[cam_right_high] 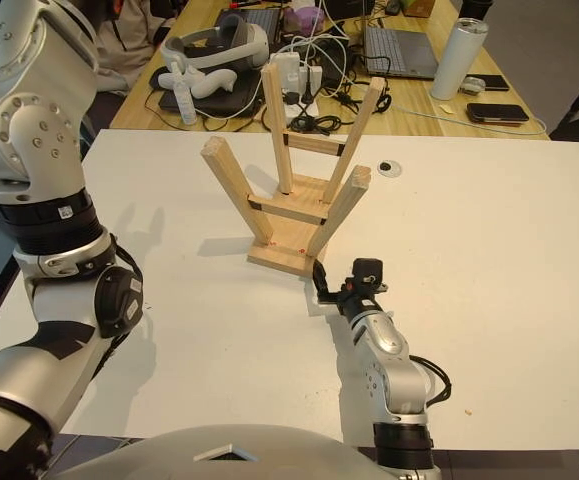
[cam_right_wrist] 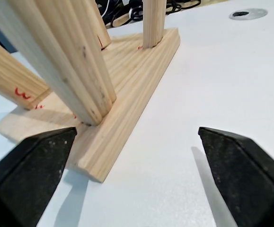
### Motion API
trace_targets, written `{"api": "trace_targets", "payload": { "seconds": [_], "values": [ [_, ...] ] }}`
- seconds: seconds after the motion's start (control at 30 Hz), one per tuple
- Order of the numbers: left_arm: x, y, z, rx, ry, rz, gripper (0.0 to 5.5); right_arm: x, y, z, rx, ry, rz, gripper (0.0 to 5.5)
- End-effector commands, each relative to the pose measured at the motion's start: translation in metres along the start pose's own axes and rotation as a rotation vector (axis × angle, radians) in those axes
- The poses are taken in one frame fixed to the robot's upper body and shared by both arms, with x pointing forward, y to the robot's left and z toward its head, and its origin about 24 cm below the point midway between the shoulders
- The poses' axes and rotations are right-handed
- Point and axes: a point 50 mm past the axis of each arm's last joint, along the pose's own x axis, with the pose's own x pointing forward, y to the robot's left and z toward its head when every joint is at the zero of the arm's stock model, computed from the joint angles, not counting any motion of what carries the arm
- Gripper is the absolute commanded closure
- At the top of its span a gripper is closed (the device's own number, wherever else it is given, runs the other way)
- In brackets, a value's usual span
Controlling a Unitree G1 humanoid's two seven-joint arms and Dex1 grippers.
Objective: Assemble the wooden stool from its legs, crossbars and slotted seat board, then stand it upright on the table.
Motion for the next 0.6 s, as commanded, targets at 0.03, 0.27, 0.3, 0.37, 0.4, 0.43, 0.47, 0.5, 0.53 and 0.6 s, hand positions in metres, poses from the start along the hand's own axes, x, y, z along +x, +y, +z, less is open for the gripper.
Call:
{"api": "trace_targets", "payload": {
  "seconds": [0.03,0.27,0.3,0.37,0.4,0.43,0.47,0.5,0.53,0.6],
  "values": [
    [0.000,-0.001,-0.002,0.021,0.012,-0.002,2.51,0.002,0.007,0.004,-0.093,0.042,0.078,0.68],
    [0.002,-0.003,-0.015,0.015,0.041,-0.005,2.51,0.006,0.000,0.005,-0.104,0.093,0.048,0.68],
    [0.003,-0.004,-0.015,0.015,0.041,-0.007,2.51,0.008,0.000,0.011,-0.083,0.062,0.042,0.68],
    [0.005,-0.006,-0.016,0.014,0.038,-0.014,2.51,0.011,0.000,0.023,-0.060,0.000,0.047,0.68],
    [0.005,-0.007,-0.015,0.015,0.035,-0.018,2.51,0.013,0.001,0.027,-0.057,-0.021,0.054,0.68],
    [0.005,-0.008,-0.016,0.015,0.033,-0.023,2.51,0.014,0.001,0.030,-0.064,-0.030,0.061,0.68],
    [0.006,-0.009,-0.016,0.015,0.032,-0.026,2.51,0.016,0.002,0.032,-0.067,-0.041,0.065,0.68],
    [0.006,-0.010,-0.016,0.015,0.032,-0.028,2.51,0.016,0.002,0.034,-0.067,-0.047,0.067,0.68],
    [0.006,-0.010,-0.016,0.014,0.031,-0.030,2.51,0.017,0.002,0.034,-0.071,-0.047,0.067,0.68],
    [0.006,-0.010,-0.018,0.012,0.034,-0.030,2.51,0.020,-0.001,0.030,-0.098,0.002,0.058,0.68]
  ]
}}
